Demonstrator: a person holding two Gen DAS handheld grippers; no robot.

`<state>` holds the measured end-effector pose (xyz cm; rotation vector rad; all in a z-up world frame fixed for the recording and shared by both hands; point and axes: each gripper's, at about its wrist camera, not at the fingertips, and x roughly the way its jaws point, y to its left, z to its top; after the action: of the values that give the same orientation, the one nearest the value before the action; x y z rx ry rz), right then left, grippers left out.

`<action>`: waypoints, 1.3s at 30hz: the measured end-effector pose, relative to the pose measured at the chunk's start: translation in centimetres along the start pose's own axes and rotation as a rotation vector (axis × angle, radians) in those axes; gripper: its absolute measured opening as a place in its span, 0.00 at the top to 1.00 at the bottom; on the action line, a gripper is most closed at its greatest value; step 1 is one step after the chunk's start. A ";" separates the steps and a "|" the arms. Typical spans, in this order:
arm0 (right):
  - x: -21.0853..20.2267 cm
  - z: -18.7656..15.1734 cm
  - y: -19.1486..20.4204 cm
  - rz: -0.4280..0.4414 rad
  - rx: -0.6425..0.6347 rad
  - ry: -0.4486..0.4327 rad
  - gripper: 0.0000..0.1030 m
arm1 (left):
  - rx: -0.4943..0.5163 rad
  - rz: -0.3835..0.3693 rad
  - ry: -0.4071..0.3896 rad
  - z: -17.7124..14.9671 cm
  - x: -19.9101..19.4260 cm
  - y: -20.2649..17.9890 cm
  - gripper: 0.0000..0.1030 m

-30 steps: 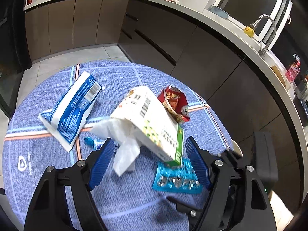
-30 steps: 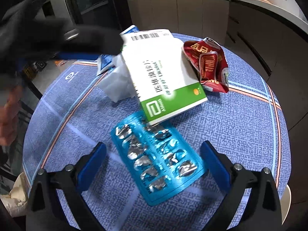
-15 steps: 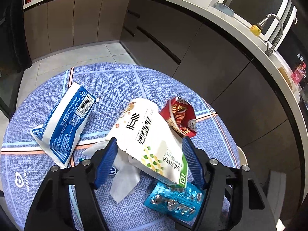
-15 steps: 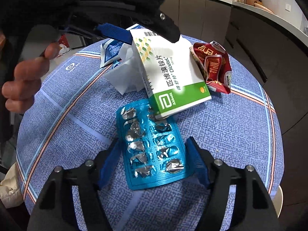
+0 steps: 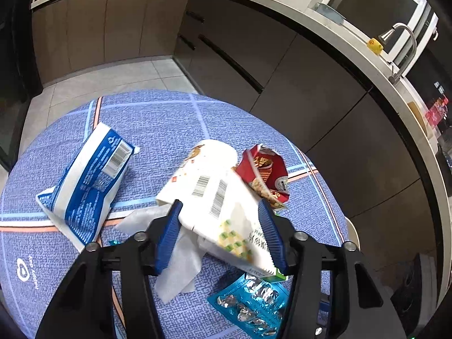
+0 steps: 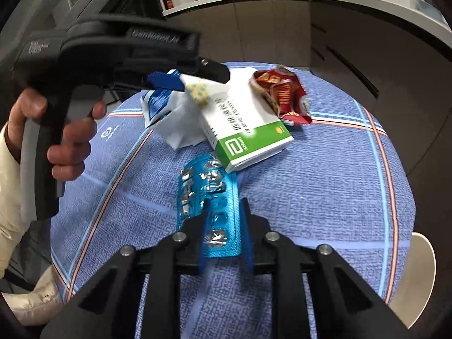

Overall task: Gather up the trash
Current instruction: 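Close the right tool on the blister pack while the left tool grasps the white Dicetel box, then lift the blister pack and white box and carry them toward the white bin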

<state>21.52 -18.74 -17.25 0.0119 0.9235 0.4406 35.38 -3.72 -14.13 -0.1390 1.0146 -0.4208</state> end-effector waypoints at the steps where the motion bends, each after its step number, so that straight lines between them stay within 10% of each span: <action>1: -0.1 0.0 -0.1 -0.006 -0.003 0.004 0.85 | 0.007 -0.001 0.002 0.0 0.0 -0.1 0.69; 9: -0.8 -1.1 -0.1 -0.002 -0.008 0.014 0.82 | 0.054 -0.058 -0.002 -0.9 -1.0 -1.5 0.94; 13: -0.3 -1.4 0.7 0.011 -0.007 0.018 0.50 | 0.079 -0.080 -0.007 -1.9 -2.4 -2.2 0.94; 20: 0.2 -2.1 2.2 -0.002 -0.055 0.048 0.36 | 0.092 -0.107 -0.022 -3.8 -4.8 -2.0 0.96; 39: 2.2 -1.2 7.7 0.109 -0.115 0.066 0.39 | -0.070 0.017 -0.219 -5.8 -14.4 3.8 0.99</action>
<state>18.91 -11.13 -18.15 -0.0579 0.9639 0.5979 24.94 6.05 -6.98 -0.2341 0.8144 -0.3468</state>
